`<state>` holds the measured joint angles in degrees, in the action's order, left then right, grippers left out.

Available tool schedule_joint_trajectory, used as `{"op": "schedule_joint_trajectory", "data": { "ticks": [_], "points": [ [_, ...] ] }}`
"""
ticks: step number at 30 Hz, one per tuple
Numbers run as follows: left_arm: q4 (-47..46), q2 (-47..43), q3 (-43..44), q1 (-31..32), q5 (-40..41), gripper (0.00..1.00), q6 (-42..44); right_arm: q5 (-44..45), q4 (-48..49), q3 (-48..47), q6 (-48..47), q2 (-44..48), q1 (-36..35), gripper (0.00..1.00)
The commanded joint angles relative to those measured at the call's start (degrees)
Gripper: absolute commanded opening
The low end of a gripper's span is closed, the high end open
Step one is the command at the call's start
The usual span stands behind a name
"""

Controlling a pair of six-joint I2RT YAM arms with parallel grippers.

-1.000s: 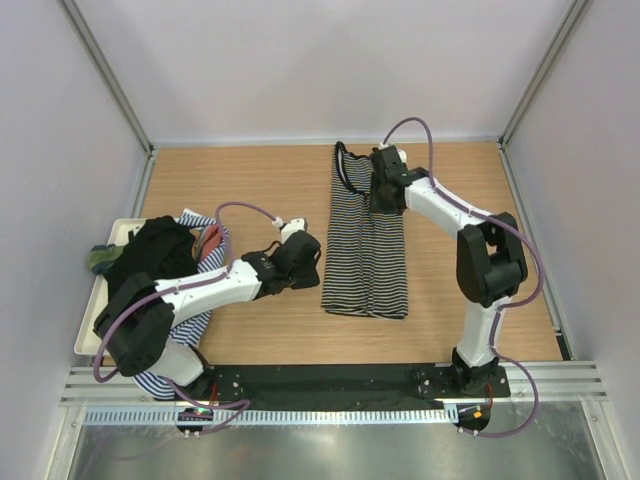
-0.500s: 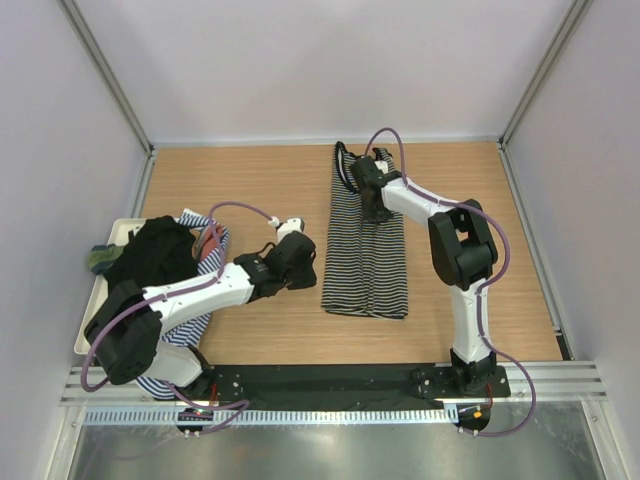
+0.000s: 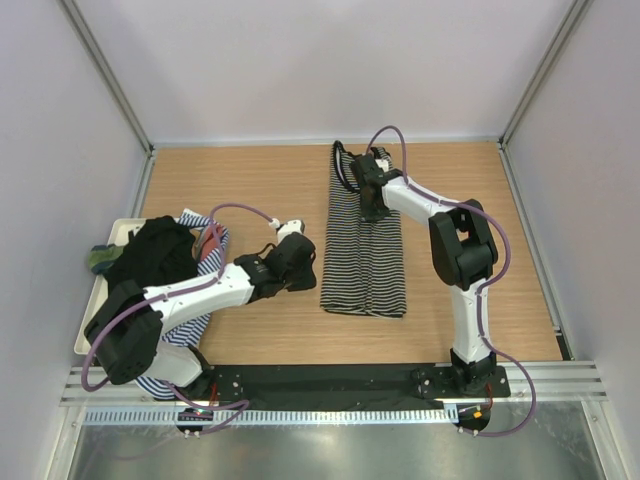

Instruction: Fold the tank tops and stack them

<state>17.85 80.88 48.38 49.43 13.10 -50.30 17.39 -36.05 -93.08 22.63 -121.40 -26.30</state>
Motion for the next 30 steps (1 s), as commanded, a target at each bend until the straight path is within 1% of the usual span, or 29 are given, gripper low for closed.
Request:
{"op": "schedule_joint_trajectory", "data": {
  "ticks": [1,7,10,17,21,22,24,25,29,30],
  "points": [
    [-1.6,0.8,-0.4,0.2,-0.7,0.25,0.2,-1.0,1.3,-3.3,1.4,2.3,-0.4,0.01],
    [-2.2,2.1,-0.4,1.4,-0.8,0.25,-0.4,-0.9,2.4,-2.5,3.0,2.7,-0.4,0.01],
    [-2.5,2.6,-0.1,1.6,-0.9,0.25,-0.4,-2.4,3.4,-2.1,3.0,3.6,-0.3,0.01],
    [-3.0,4.3,0.6,1.9,-1.6,0.25,-0.5,-4.6,5.5,-0.5,4.1,2.3,-0.8,0.01],
    [-3.1,4.8,0.6,2.0,-1.8,0.25,-0.5,-4.5,5.8,-0.2,4.2,0.6,-0.7,0.05],
    [-3.2,5.0,0.6,1.9,-1.8,0.25,-0.5,-4.5,5.9,-0.1,4.2,-0.1,-0.8,0.08],
    [-3.2,5.3,0.5,1.9,-1.8,0.25,-0.6,-4.6,6.2,0.5,4.4,-0.6,-0.8,0.10],
    [-3.2,5.3,0.5,1.9,-1.9,0.25,-0.6,-4.7,6.3,1.0,4.4,-0.6,-0.8,0.19],
    [-3.3,5.9,0.5,1.9,-2.1,0.25,-0.7,-5.4,7.5,2.6,4.4,0.2,-0.8,0.35],
    [-3.5,5.9,0.6,1.9,-2.1,0.25,-0.5,-5.6,7.7,3.5,4.3,0.7,-0.8,0.37]
  ]
}}
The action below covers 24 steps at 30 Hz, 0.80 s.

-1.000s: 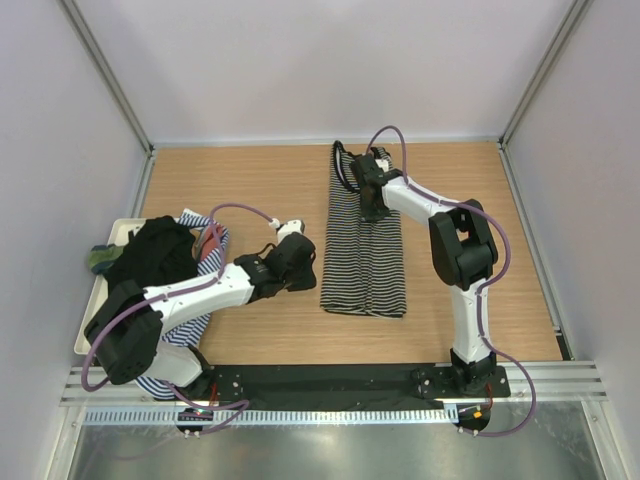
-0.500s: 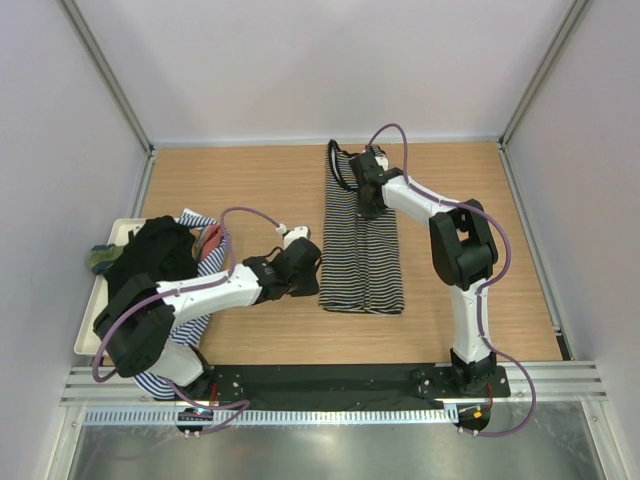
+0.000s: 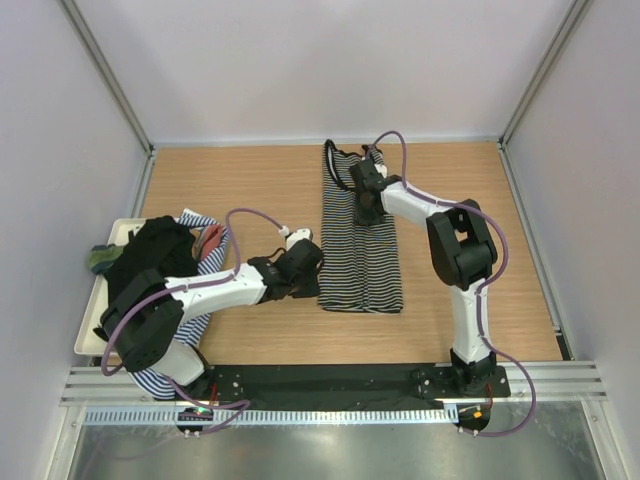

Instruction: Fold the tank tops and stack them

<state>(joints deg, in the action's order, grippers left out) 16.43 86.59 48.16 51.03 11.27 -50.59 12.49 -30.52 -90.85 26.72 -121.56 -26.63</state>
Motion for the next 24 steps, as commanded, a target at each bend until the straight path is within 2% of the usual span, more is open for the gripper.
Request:
{"op": "schedule_joint_trajectory", "data": {
  "ticks": [1,6,10,11,15,17,19,24],
  "points": [
    [-1.8,0.0,0.9,0.4,-0.2,0.25,-0.1,-0.9,2.5,1.7,0.1,2.3,-0.4,0.37],
    [-0.2,-1.1,2.4,0.3,1.1,0.25,0.8,-3.5,4.7,4.0,-0.6,9.4,-0.4,0.43],
    [1.7,-2.3,3.6,0.4,2.3,0.26,1.5,-4.9,4.9,4.5,-1.2,12.4,-0.5,0.44],
    [1.9,-2.4,3.7,0.3,2.4,0.26,1.5,-5.1,5.0,4.7,-1.2,12.8,-0.4,0.43],
    [2.5,-3.0,3.9,0.3,2.9,0.26,1.8,-7.2,5.2,6.0,-1.2,13.9,-0.3,0.24],
    [2.7,-3.3,4.0,0.3,2.7,0.26,2.0,-8.0,5.4,8.3,-1.5,16.0,-0.4,0.22],
    [3.0,-3.4,3.9,0.4,2.5,0.27,2.1,-7.0,5.1,10.6,-1.8,18.4,-0.4,0.25],
    [2.6,-4.1,3.1,0.4,1.8,0.36,1.5,-5.0,3.4,23.2,-1.3,30.4,-0.4,0.39]
  ]
}}
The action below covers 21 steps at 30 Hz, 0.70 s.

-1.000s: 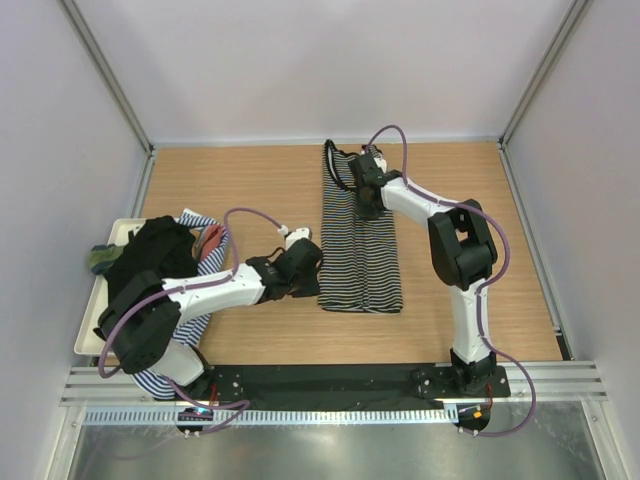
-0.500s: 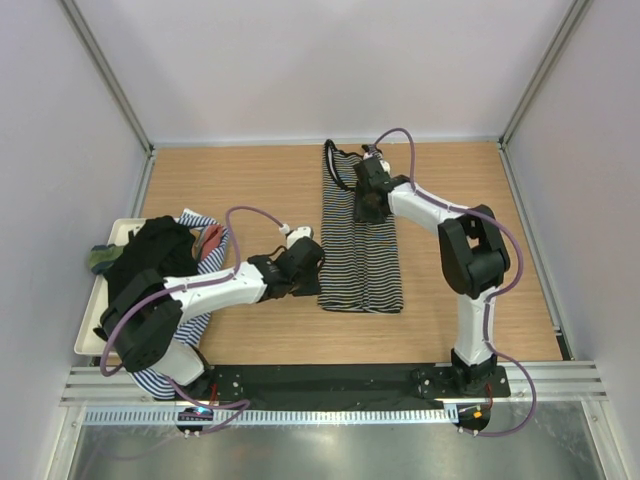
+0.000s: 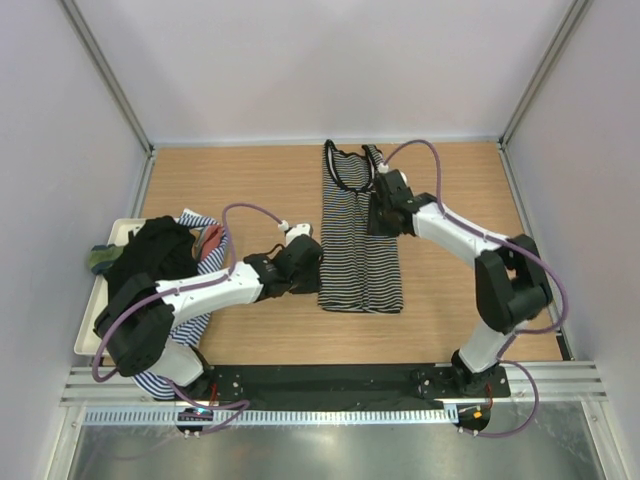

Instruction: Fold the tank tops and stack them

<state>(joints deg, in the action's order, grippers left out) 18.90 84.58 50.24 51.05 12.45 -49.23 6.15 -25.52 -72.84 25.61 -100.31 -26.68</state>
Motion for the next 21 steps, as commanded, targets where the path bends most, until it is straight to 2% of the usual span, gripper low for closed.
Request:
{"op": "schedule_joint_trajectory", "data": {
  "ticks": [1,2,5,8,16,21],
  "points": [
    [-0.4,-2.1,0.5,0.4,0.0,0.38,-0.2,1.8,-2.2,7.5,0.2,11.2,-0.4,0.41],
    [-0.8,-2.1,0.0,0.3,-0.6,0.41,-0.4,2.7,-3.0,11.5,0.3,14.5,-0.4,0.45],
    [-2.5,-2.1,-1.1,0.3,-2.2,0.46,-1.1,2.8,-5.9,17.8,2.2,19.9,-0.4,0.47],
    [-4.0,-1.7,-2.1,0.4,-3.4,0.47,-2.0,-0.6,-7.2,23.5,5.1,24.0,-0.4,0.47],
    [-8.0,1.6,-3.4,0.3,-6.4,0.47,-3.8,-5.4,-5.0,36.6,10.1,31.8,-1.6,0.47],
    [-9.8,3.7,-3.4,0.4,-8.1,0.45,-4.5,-9.0,-3.8,39.9,11.7,34.1,-2.2,0.46]
  ]
}}
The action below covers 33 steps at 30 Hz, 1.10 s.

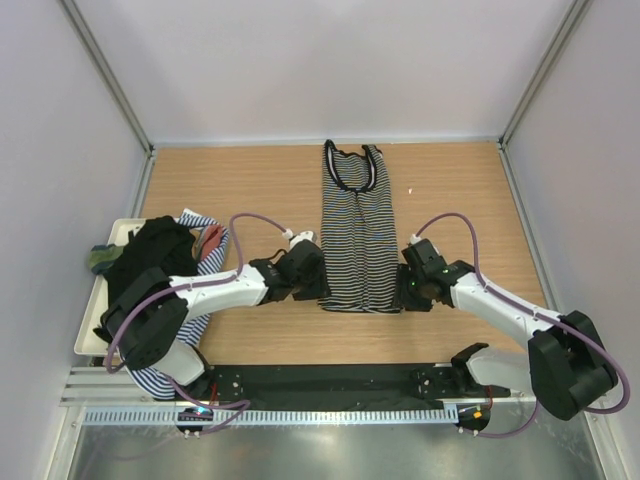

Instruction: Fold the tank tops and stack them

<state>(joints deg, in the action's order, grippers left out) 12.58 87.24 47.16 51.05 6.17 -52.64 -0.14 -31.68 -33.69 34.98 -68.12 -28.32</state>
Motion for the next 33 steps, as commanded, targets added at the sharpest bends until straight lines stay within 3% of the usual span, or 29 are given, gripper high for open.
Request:
{"op": "schedule_joint_trajectory", "data": {
  "ticks": [1,6,9,10,14,18,24,33],
  "points": [
    [-3.6,1.3,-0.5,0.4,-2.0,0.44,-1.2,-2.8,2.6,1.3,2.2,1.9,-0.6,0.44],
    [-3.8,2.3,-1.9,0.5,-1.9,0.43,-2.6,-4.0,4.8,2.4,2.5,1.8,-0.7,0.38],
    [-3.9,2.2,-2.9,0.4,-1.5,0.43,-3.2,-4.3,5.5,2.5,2.1,1.7,-0.7,0.22],
    [-4.1,2.4,-2.9,0.4,-1.6,0.43,-3.3,-4.4,5.7,2.5,1.8,1.2,-0.6,0.12],
    [-6.4,4.1,-3.0,0.4,-3.9,0.39,-3.9,-5.4,6.0,2.5,1.4,0.4,-0.8,0.05],
    [-6.2,5.1,-2.4,1.2,-3.4,0.31,-5.0,-5.0,5.2,2.1,1.3,0.8,-0.8,0.04],
    [-6.1,3.8,-2.9,2.4,-2.9,0.00,-6.0,-5.1,3.7,1.3,1.4,2.5,-0.7,0.01],
    [1.2,-5.5,-1.5,3.3,-0.8,0.00,-5.9,-5.0,-4.6,-5.5,-0.8,8.3,-1.0,0.01]
  ]
}}
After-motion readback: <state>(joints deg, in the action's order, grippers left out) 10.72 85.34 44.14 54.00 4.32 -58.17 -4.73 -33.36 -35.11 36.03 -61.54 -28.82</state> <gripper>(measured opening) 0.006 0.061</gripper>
